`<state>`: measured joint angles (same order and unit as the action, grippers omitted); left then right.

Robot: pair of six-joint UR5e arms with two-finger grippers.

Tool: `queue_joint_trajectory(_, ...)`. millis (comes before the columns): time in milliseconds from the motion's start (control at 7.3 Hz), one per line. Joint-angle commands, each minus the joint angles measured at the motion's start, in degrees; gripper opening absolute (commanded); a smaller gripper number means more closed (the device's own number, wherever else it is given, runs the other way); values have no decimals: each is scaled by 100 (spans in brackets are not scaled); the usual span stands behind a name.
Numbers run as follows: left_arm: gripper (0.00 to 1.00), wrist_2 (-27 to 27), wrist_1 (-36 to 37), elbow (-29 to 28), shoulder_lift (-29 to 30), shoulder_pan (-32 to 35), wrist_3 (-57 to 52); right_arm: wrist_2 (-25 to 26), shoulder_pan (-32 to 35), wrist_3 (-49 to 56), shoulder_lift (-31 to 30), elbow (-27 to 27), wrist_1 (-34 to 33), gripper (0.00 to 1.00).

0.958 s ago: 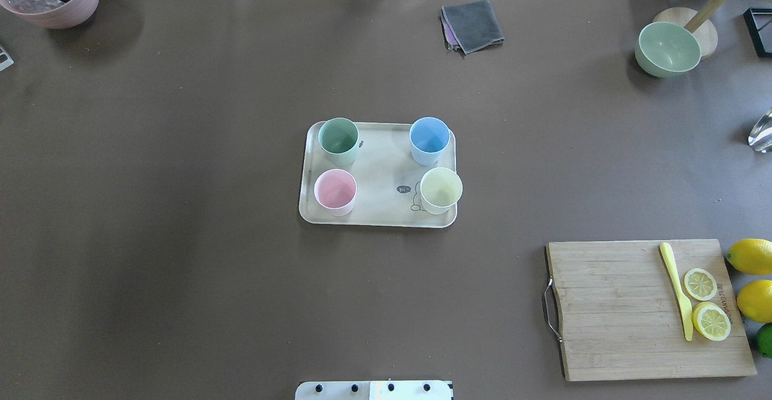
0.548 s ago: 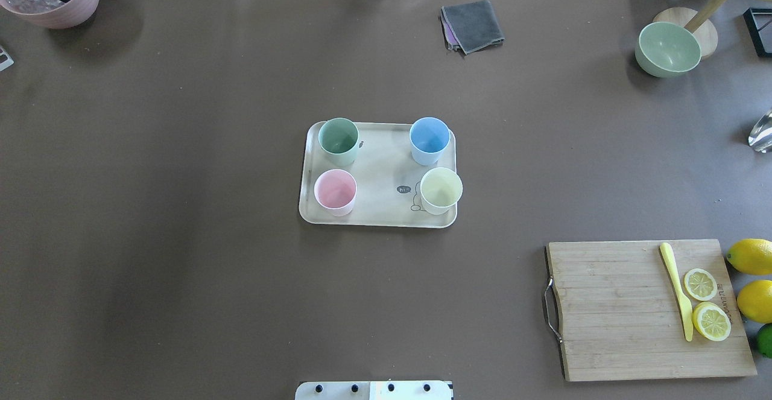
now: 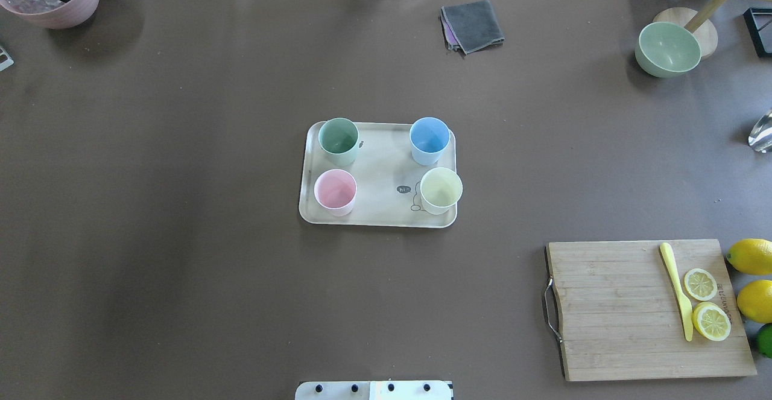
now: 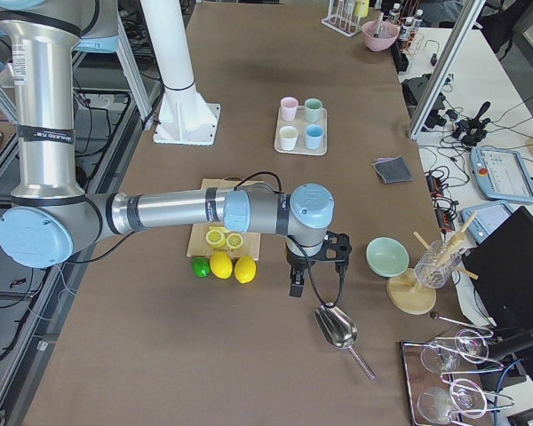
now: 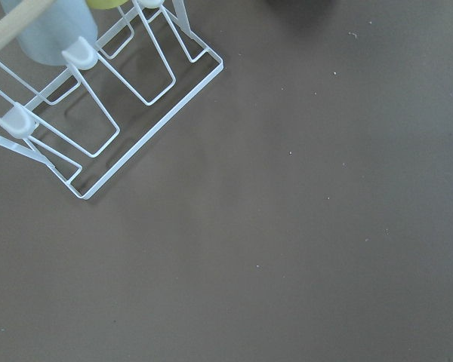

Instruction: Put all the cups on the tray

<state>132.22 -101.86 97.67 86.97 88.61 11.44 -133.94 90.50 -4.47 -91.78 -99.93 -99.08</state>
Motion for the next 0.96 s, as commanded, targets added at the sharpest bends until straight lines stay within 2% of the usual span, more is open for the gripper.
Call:
queue_joint_trajectory(0,98,5,9,-20,31,-2,7,17,-15,-10,2,9,3,100)
queue_joint_trajectory(821,98,-21,0,-90,13,-2,-2,44,-33,-10,20,18,81,100)
